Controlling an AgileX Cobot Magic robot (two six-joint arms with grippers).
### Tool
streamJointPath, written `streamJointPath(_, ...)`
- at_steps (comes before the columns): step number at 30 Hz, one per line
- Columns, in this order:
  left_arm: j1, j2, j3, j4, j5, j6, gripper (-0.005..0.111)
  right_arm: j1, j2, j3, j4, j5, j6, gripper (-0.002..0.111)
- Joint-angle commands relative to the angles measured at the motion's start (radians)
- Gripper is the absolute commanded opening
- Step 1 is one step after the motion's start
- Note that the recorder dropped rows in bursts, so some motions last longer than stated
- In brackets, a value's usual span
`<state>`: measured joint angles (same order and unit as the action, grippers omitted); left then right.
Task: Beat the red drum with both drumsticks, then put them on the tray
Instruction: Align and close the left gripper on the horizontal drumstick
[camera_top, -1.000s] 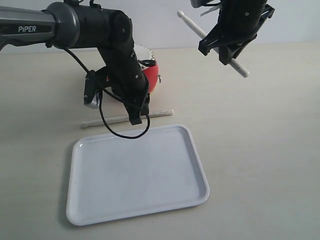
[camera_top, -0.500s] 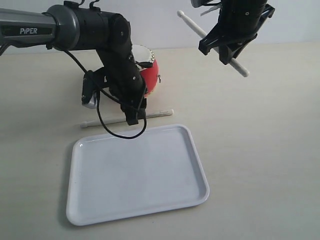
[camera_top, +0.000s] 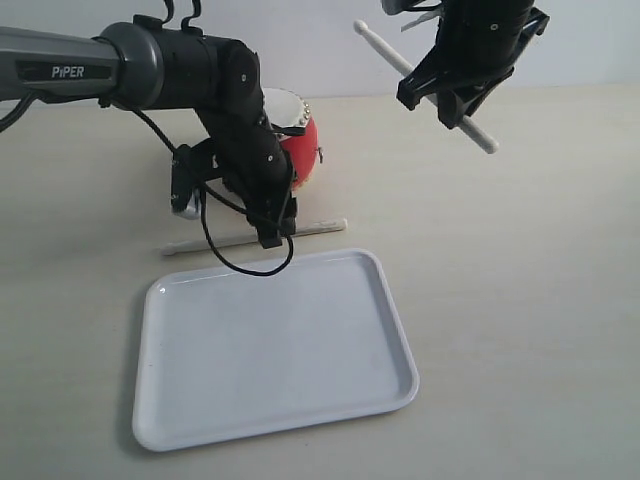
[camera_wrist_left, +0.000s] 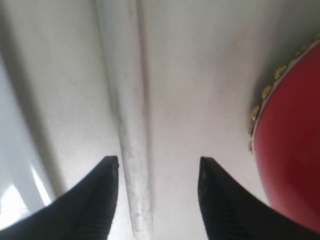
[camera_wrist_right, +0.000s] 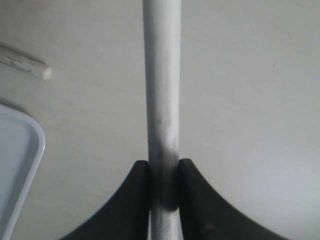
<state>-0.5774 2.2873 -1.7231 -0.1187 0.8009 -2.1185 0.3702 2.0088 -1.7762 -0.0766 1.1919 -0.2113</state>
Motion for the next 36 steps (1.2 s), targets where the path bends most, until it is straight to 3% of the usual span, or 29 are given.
streamJointPath(1,0.002,0.022,0.0,-0.01,0.015,-0.007,0.048,-0.005,-0.004,-0.007,-0.012,-0.014,-0.006,0.0)
streamJointPath(29,-0.006,-0.007,0.0,0.01,0.14,0.073,0.048,-0.005,-0.004,-0.007,-0.01,-0.022,-0.004,0.0)
streamJointPath(36,-0.006,-0.037,0.0,0.083,0.153,0.073,0.048,-0.005,-0.004,-0.007,-0.01,-0.022,-0.004,0.0)
